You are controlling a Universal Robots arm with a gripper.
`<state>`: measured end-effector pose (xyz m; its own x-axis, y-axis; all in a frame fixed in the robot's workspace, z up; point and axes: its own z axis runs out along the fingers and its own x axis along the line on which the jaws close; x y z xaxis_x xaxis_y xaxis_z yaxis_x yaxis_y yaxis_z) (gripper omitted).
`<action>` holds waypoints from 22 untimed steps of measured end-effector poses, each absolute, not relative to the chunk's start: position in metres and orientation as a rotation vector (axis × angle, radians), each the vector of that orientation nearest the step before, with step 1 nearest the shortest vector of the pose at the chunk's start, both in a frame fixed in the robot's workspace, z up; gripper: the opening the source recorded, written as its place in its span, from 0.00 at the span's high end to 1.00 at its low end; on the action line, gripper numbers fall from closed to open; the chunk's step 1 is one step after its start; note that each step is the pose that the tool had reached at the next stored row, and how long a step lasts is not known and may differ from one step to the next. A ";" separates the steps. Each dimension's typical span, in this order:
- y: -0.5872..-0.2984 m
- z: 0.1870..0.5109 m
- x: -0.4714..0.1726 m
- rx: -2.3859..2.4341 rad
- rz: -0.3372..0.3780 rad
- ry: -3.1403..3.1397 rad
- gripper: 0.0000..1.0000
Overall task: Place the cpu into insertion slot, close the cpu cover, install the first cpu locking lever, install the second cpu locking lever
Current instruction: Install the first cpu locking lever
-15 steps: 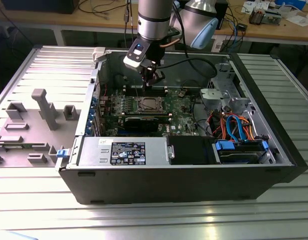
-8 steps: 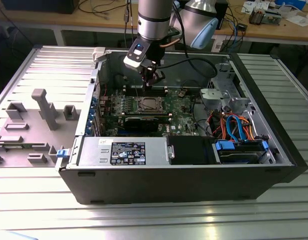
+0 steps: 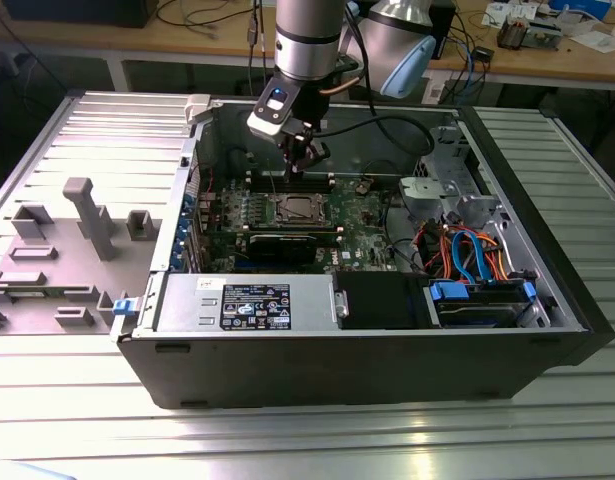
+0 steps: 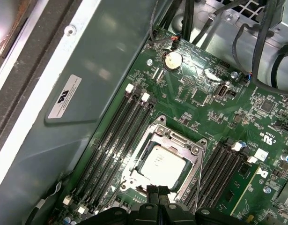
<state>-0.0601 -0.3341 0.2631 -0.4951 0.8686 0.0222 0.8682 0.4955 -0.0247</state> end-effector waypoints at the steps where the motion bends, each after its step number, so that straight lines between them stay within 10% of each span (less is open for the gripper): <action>1: -0.334 0.263 -0.060 -1.561 0.016 -2.690 0.89; 22: -0.334 0.263 -0.060 -1.515 0.017 -2.716 0.89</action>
